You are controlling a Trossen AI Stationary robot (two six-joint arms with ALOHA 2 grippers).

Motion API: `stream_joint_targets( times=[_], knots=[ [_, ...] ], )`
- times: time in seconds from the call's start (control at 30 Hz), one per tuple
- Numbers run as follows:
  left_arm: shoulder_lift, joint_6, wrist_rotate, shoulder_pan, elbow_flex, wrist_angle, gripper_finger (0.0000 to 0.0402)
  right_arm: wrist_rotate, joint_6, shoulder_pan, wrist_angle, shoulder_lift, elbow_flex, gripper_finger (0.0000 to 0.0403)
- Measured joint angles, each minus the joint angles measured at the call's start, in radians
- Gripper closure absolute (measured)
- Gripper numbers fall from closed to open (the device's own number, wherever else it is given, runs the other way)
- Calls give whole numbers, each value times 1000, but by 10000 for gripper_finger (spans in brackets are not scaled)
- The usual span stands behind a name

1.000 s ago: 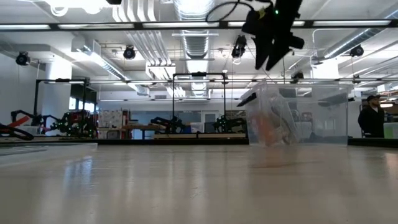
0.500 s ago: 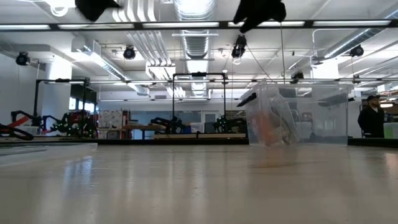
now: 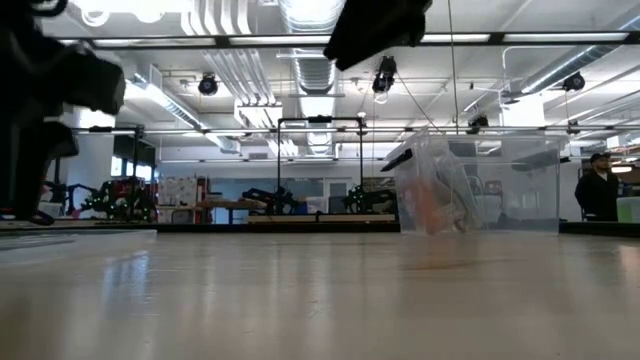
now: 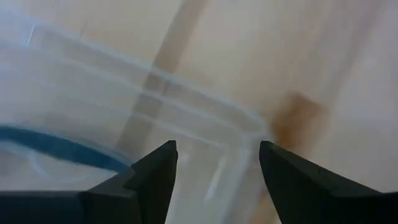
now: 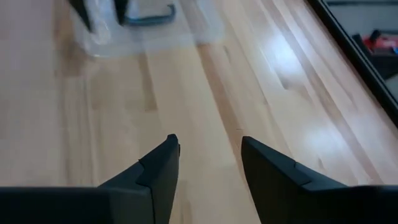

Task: Roll bandage
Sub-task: Close the transparent container

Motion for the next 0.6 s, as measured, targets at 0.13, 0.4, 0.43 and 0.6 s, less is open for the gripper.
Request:
stream_joint_targets(
  times=[0.13, 0.4, 0.43, 0.6],
  knots=[
    [77, -20, -16, 13, -21, 18, 185, 0, -55, 25, -2, -2, 43, 248],
    [217, 256, -177, 102, -21, 614, 177, 4, -64, 49, -17, -83, 77, 275],
    [230, 326, -204, 125, -12, 727, 176, 3, -71, 50, -14, -91, 77, 278],
    [246, 646, -191, 233, 88, 1074, 174, 3, -79, 54, -78, -114, 77, 294]
  ],
)
